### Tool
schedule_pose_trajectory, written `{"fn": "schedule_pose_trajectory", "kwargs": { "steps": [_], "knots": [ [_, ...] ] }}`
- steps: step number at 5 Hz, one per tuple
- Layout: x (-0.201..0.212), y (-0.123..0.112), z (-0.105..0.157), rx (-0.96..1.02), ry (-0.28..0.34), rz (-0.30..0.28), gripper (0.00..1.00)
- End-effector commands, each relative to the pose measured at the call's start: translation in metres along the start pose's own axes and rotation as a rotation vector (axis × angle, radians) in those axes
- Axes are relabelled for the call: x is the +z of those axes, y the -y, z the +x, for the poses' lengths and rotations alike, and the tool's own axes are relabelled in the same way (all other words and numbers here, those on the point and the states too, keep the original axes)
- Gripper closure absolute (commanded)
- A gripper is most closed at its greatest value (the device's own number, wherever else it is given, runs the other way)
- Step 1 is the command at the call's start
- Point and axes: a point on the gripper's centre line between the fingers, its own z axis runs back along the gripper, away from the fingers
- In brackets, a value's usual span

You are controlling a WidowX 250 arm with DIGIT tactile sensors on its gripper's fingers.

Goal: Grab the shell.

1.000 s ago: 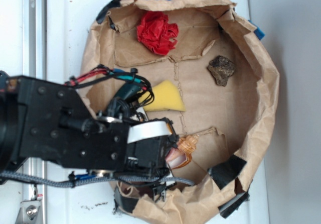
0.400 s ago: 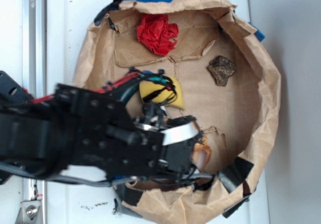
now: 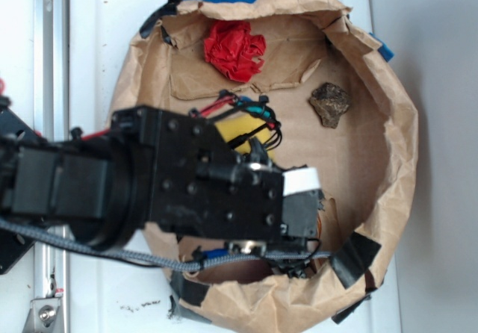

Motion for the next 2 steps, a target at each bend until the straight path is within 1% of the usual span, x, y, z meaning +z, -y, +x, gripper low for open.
{"fn": "schedule_pose_trajectory", "kwargs": {
  "steps": [1,2],
  "knots": [
    [0.0435,-0.0020,0.0218,0.084,0.026,-0.039,0.00],
    [0.0459,0.0015,0.0270,0.143,-0.020,-0.017,0.00]
  ]
}}
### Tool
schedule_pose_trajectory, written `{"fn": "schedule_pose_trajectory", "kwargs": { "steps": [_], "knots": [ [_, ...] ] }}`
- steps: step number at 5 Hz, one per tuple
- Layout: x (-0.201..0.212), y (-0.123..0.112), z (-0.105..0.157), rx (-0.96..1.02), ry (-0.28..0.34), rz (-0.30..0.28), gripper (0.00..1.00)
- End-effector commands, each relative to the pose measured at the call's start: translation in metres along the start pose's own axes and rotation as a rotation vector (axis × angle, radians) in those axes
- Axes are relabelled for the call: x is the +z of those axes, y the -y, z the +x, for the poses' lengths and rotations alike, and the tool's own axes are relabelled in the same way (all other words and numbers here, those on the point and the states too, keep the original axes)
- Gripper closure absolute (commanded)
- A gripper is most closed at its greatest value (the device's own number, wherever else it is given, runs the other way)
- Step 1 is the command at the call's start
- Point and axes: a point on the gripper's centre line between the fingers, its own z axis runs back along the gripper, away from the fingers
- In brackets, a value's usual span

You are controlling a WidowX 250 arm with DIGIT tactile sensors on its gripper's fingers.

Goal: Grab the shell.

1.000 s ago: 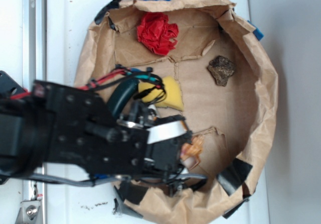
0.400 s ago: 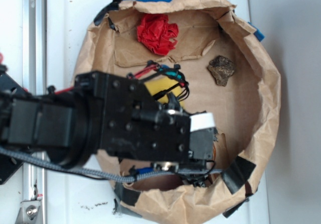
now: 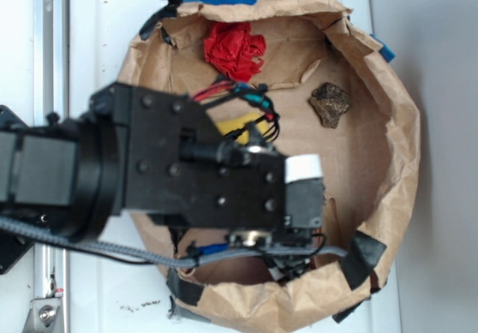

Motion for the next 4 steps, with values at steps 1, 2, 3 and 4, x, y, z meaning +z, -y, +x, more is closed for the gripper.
{"fn": "schedule_pose_trajectory", "kwargs": {
  "steps": [1,2,3,4],
  "knots": [
    [0.0136,0.0039,0.0187,0.062,0.047,-0.018,0.00],
    [0.0107,0.0041,0.0170,0.009,0.061,-0.034,0.00],
    [0.0108,0.0045,0.0175,0.009,0.070,-0.032,0.00],
    [0.0086,0.0057,0.0173,-0.097,0.129,0.058,0.00]
  ]
}}
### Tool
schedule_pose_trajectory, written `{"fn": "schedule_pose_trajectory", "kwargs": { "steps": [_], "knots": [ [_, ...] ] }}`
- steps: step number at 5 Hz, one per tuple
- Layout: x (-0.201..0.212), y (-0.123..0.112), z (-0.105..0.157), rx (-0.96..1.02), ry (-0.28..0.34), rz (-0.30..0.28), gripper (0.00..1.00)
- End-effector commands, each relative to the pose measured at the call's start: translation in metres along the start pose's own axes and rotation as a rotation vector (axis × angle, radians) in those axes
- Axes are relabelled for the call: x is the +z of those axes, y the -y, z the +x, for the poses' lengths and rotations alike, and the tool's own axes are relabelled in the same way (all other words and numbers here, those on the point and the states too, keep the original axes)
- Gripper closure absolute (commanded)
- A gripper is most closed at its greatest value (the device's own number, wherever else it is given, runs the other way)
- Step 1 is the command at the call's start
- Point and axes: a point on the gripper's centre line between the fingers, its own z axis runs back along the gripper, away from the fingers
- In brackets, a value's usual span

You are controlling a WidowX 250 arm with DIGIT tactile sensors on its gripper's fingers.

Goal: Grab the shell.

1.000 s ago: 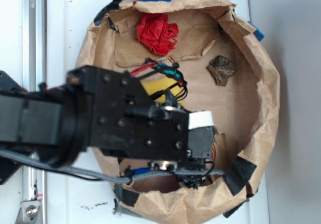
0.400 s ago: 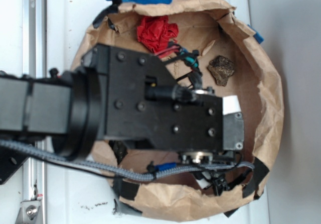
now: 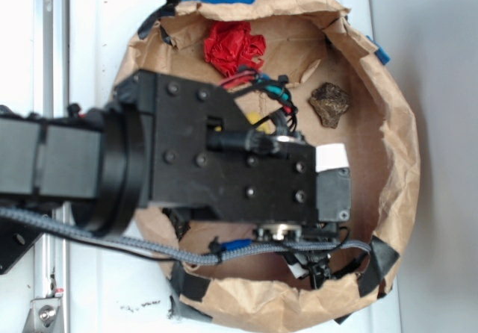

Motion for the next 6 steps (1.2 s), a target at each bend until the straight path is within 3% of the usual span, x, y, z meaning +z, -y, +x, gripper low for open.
{"fn": "schedule_pose_trajectory", "kwargs": {
  "steps": [1,2,3,4,5,6],
  "knots": [
    [0.011,0.003,0.008,-0.099,0.098,0.053,0.00],
    [0.011,0.003,0.008,-0.099,0.098,0.053,0.00],
    [0.022,0.008,0.003,-0.340,0.216,-0.082,0.00],
    [0.022,0.011,-0.001,-0.581,0.272,-0.187,0.00],
    [0.020,0.012,-0.004,-0.803,0.246,-0.321,0.00],
    [0.019,0.018,-0.007,-0.941,0.264,-0.302,0.00]
  ]
}}
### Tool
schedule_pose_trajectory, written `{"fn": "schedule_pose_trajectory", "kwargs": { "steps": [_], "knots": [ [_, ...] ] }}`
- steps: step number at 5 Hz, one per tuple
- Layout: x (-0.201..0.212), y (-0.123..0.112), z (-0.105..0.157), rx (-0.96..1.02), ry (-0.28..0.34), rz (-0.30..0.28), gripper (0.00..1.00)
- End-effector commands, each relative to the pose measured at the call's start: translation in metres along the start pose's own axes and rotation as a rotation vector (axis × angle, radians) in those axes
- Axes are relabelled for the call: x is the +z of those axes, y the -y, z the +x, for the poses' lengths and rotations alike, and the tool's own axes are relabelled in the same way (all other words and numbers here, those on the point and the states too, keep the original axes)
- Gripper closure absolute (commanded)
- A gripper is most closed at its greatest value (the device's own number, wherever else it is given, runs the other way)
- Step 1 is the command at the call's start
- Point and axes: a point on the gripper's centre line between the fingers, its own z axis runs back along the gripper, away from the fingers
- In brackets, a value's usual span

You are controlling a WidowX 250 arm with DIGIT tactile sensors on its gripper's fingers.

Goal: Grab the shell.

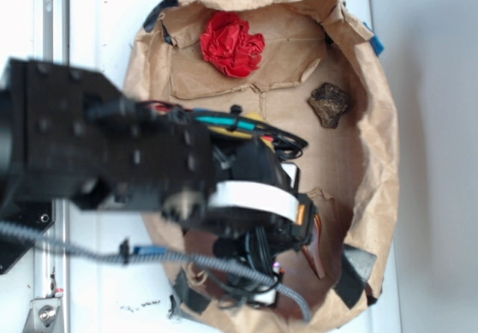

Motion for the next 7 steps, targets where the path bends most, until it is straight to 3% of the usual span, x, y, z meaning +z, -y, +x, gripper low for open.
{"fn": "schedule_pose_trajectory", "kwargs": {
  "steps": [1,3,5,7],
  "knots": [
    [-0.003,-0.001,0.012,-0.143,-0.030,0.047,0.00],
    [-0.013,0.002,0.015,-0.147,-0.066,0.099,0.00],
    [-0.031,0.000,0.013,-0.212,-0.029,0.171,0.00],
    [-0.027,-0.006,0.010,-0.269,-0.034,0.178,0.00]
  ]
}}
